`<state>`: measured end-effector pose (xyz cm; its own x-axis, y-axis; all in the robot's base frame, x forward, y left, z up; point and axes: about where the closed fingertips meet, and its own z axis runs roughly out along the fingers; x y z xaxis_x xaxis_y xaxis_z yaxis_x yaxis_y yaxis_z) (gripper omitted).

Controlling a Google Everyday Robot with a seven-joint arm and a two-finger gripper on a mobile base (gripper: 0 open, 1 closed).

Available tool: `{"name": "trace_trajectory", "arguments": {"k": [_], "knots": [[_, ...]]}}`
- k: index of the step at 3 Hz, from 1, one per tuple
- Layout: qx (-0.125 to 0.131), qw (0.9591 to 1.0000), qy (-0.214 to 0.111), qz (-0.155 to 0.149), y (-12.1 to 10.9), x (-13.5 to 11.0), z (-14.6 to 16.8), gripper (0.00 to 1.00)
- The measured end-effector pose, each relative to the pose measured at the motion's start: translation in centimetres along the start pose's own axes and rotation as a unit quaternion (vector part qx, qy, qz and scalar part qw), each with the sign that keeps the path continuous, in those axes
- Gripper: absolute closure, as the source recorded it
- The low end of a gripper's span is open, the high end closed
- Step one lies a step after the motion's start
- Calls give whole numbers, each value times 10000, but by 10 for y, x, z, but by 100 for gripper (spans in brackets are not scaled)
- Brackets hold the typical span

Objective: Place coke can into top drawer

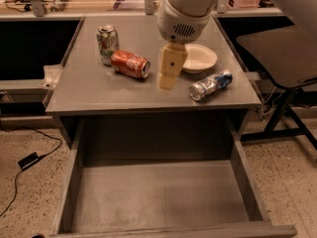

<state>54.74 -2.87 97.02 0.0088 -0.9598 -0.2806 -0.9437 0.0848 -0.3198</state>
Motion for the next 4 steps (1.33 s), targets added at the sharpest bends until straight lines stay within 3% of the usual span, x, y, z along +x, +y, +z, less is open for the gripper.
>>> {"name": "trace_trajectory", "arguments": {"k": [1,2,3,4], "knots": [[20,9999,-98,11,-18,-16,18,0],[50,9993,-62,377,-55,-28,48,0],[8,9931,-131,1167,-91,-31,77,0],[-138,9827,-36,1848,-118,-36,110,0]]}}
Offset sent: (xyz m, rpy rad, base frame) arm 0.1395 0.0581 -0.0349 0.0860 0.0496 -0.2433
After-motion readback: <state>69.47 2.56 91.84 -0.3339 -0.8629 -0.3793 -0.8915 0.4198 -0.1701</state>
